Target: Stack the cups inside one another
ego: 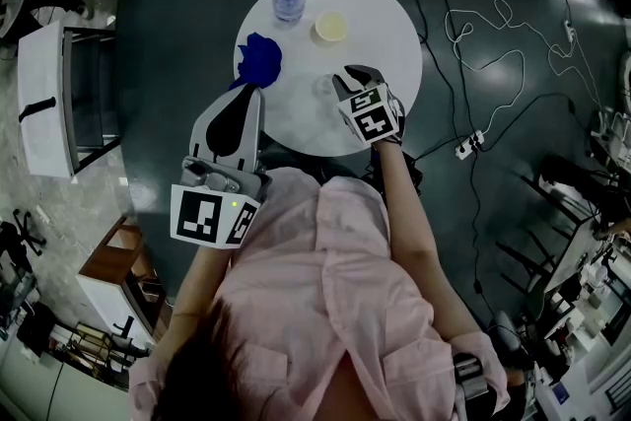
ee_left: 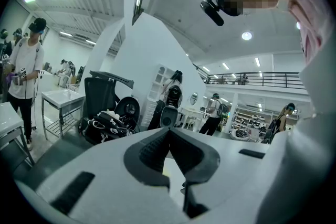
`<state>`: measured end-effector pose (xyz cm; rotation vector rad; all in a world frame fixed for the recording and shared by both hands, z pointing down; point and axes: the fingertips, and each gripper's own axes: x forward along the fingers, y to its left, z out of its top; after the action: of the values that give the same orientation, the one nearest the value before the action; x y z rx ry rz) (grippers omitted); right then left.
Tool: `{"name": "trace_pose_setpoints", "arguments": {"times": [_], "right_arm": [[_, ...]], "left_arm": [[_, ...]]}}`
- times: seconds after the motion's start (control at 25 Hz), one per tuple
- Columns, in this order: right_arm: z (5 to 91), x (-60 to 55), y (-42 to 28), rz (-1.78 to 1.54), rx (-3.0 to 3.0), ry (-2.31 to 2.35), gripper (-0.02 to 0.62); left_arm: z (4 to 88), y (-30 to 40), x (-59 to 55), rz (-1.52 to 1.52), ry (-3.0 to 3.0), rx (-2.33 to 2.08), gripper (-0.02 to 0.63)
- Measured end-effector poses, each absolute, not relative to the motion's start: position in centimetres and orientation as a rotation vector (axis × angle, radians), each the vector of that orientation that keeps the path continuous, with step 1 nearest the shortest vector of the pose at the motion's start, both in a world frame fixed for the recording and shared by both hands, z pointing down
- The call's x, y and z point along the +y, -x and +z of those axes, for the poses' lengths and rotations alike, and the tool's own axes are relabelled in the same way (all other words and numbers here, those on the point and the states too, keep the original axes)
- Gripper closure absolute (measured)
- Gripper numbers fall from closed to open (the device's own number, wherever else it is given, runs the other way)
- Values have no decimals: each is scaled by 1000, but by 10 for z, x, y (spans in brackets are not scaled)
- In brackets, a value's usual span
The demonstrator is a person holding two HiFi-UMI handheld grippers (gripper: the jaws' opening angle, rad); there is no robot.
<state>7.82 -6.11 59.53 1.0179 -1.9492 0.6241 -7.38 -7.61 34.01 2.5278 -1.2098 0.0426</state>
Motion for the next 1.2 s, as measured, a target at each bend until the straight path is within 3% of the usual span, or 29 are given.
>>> {"name": "trace_pose_setpoints", "arguments": {"times": [0.32,0.56,1.2], "right_arm": [[570,-70,-89,656,-2037,-1185,499],[551,-70,-112,637,-2045,-1359,555],[526,-40,-145,678,-2039,-1574,560]], "left_arm": [[340,72,-73,39,-2538,-1202,591],[337,72,-66,34,-2548,-1194,591],[329,62,-43,6,-2577,-1146,592]]}}
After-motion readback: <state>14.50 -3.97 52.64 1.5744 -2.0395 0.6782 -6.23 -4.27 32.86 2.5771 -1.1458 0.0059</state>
